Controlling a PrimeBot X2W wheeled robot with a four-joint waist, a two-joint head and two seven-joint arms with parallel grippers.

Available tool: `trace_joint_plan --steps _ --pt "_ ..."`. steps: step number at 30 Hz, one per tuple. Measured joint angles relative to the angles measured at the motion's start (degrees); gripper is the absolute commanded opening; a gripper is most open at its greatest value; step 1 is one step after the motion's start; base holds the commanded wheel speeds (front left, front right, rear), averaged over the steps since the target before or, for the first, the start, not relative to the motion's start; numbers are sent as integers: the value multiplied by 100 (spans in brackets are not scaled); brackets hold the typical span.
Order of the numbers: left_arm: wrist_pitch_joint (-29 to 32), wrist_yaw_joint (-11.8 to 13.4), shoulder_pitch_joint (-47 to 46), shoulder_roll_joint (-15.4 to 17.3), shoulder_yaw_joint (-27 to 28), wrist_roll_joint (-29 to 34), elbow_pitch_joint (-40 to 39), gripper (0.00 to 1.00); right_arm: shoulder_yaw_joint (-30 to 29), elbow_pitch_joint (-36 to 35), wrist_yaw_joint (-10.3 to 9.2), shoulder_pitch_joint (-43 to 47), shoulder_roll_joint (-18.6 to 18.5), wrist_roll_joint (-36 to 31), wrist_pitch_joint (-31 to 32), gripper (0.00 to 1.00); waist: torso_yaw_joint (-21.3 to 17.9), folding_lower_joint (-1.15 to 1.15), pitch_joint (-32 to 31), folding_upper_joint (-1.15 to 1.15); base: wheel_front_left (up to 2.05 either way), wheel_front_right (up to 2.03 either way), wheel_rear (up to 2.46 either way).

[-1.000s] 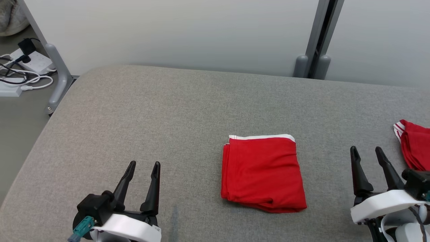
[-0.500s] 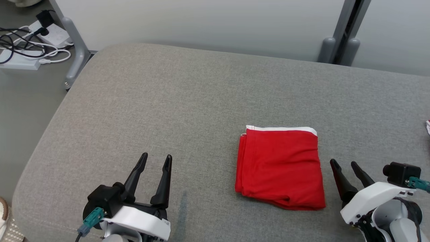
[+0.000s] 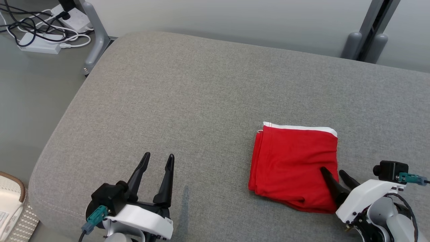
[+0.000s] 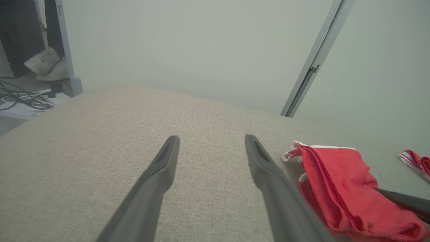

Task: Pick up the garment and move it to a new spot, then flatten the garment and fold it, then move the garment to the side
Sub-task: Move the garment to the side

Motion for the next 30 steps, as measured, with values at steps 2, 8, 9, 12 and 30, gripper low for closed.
trace_joint_plan --steps 2,8,9,12,30 --pt "0 1 -2 -2 -19 -2 9 100 73 43 0 -38 -26 75 1 100 30 0 7 0 0 0 0" --pt "0 16 -21 0 -42 -7 32 100 235 208 0 -177 -10 309 -5 100 78 0 7 0 0 0 0" --pt "0 16 -22 0 -47 -7 36 100 269 235 0 -196 -10 328 -11 100 81 0 2 0 0 0 0" --pt "0 16 -23 0 -63 -7 55 100 365 328 0 -263 -10 408 -24 100 83 0 -15 0 0 0 0" --pt "0 -37 2 1 -102 107 99 100 1241 557 0 -477 -370 282 -736 0 -163 0 -225 0 0 0 0"
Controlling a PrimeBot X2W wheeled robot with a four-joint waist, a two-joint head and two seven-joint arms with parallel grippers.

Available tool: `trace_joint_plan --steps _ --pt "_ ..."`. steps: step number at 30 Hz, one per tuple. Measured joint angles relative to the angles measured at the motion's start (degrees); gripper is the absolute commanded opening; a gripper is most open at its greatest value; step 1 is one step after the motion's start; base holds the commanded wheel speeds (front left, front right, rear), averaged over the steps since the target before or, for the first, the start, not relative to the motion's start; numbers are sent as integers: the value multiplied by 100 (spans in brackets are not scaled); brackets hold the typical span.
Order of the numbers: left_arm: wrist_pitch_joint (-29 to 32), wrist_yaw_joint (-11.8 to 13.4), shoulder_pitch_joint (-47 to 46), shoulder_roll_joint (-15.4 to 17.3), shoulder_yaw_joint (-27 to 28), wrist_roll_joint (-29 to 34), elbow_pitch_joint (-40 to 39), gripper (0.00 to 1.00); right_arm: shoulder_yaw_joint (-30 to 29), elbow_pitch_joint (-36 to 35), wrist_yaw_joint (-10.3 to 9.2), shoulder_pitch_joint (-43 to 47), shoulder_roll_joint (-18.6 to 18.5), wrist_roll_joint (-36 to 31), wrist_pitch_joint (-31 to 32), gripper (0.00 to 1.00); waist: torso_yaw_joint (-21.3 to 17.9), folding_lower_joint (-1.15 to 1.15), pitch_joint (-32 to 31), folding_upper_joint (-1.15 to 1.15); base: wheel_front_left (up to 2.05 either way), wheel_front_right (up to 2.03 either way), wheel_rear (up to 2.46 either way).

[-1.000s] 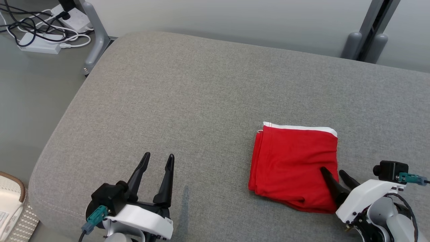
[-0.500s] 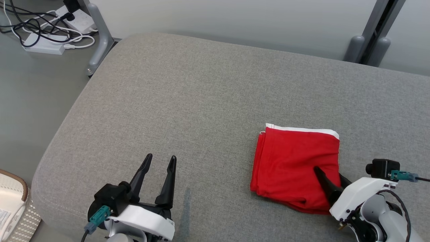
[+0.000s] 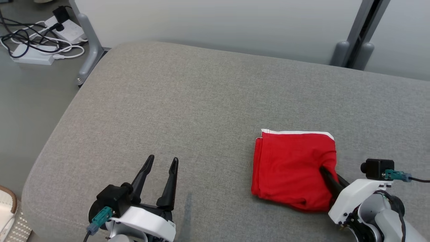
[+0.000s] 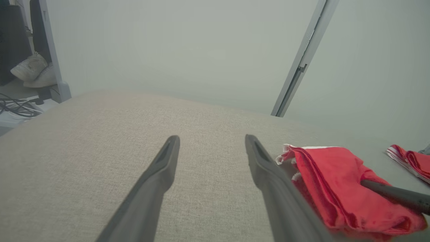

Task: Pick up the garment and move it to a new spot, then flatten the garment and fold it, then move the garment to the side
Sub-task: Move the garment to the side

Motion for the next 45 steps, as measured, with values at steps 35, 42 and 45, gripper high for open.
trace_joint_plan --steps 35,42,45 --pt "0 -199 -1599 -8 -1357 154 -431 100 845 -1360 2 -2111 -3584 -1662 283 0 -1830 0 1704 0 0 0 0" --pt "0 -200 -1792 -5 -1572 91 -534 100 815 -1217 2 -2203 -4361 -1648 356 0 -1784 0 2128 0 0 0 0" --pt "0 -200 -1828 -2 -1590 73 -533 100 802 -1174 2 -2232 -4582 -1614 410 0 -1692 0 2231 0 0 0 0"
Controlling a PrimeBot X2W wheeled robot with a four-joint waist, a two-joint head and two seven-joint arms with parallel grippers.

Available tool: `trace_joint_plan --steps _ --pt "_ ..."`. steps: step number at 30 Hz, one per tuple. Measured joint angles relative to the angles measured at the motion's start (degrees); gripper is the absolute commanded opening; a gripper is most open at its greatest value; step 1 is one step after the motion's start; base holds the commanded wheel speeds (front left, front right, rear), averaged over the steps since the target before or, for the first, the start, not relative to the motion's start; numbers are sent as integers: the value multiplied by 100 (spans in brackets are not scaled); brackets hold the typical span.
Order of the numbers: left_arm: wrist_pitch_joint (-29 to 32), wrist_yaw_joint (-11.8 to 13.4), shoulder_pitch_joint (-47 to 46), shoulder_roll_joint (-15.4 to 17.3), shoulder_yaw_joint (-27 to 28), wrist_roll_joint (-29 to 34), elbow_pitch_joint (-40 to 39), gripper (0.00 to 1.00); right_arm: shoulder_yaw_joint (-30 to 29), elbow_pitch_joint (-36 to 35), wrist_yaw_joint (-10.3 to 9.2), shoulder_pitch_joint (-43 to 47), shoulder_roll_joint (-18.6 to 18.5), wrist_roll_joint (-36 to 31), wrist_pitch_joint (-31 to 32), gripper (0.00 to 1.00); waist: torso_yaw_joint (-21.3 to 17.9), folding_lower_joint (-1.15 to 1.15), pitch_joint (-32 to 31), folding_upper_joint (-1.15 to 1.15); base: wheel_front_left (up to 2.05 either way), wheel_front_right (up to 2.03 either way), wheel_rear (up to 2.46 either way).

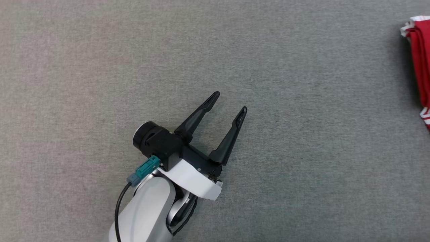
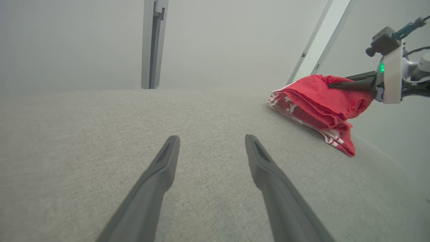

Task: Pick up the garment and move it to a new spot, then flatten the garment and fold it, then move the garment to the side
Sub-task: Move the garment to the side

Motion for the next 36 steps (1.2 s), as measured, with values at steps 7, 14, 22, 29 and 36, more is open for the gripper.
trace_joint_plan --steps 7,14,22,29,36 --pt "0 35 -36 0 49 -87 -5 100 -7 -153 0 -10 -402 94 70 0 152 0 102 0 0 0 0" --pt "0 53 -48 -1 0 -185 7 100 -45 36 0 -1 -670 -312 348 0 252 0 169 0 0 0 0" --pt "0 59 -60 -1 43 -177 74 100 -341 252 0 195 -504 -448 482 0 300 0 285 0 0 0 0" --pt "0 58 -88 0 43 -187 122 100 -661 521 0 322 -246 -254 423 100 303 0 207 0 0 0 0" --pt "0 58 -10 0 87 -196 207 100 -761 572 0 279 -235 -595 452 100 303 0 -141 0 0 0 0"
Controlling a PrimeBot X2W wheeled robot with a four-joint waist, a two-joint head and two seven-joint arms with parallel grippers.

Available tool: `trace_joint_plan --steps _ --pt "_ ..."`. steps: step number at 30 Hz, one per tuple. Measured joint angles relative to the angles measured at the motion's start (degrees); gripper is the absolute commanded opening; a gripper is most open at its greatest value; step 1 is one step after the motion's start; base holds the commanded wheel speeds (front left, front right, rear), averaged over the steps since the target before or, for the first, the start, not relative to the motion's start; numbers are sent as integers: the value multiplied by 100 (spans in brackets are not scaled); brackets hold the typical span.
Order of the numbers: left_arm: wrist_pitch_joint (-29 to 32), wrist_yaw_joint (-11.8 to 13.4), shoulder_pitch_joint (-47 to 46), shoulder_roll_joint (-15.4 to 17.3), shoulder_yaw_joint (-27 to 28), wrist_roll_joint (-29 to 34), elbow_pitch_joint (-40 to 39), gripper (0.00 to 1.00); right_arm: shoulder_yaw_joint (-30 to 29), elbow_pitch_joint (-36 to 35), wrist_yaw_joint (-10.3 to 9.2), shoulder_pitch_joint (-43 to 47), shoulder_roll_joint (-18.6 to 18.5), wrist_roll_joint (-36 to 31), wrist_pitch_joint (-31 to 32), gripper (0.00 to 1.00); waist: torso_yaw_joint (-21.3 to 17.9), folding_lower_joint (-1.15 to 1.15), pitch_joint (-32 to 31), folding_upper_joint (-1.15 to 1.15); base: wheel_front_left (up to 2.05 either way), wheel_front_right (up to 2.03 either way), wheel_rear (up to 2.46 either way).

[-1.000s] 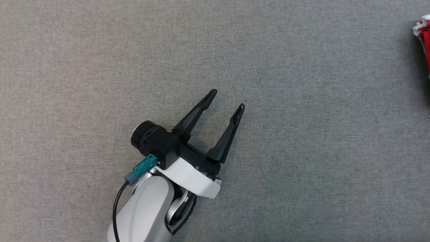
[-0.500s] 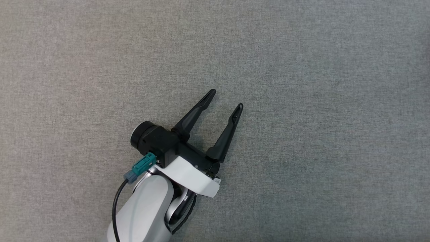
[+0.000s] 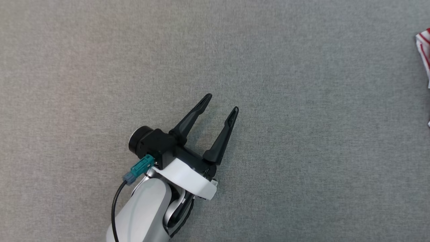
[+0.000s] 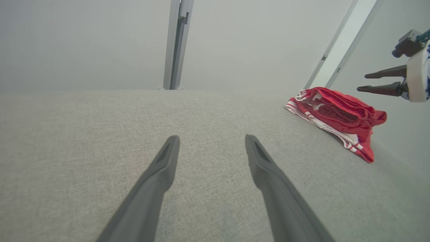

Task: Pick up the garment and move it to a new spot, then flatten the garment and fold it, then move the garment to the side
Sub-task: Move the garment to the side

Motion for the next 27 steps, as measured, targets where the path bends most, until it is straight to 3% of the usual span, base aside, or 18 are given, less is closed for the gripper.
trace_joint_plan --steps 6,14,27 --pt "0 41 226 -2 77 -62 -1 100 -202 -136 0 -107 501 -19 -165 100 11 0 -447 0 0 0 0" --pt "-1 138 621 0 611 -87 -203 100 -523 -748 -1 14 1725 -223 -820 100 65 0 -1216 0 0 0 0" --pt "-1 169 1458 2 1713 344 -366 100 -1362 -1575 -1 1580 3928 -720 -1656 100 330 0 -2059 0 0 0 0"
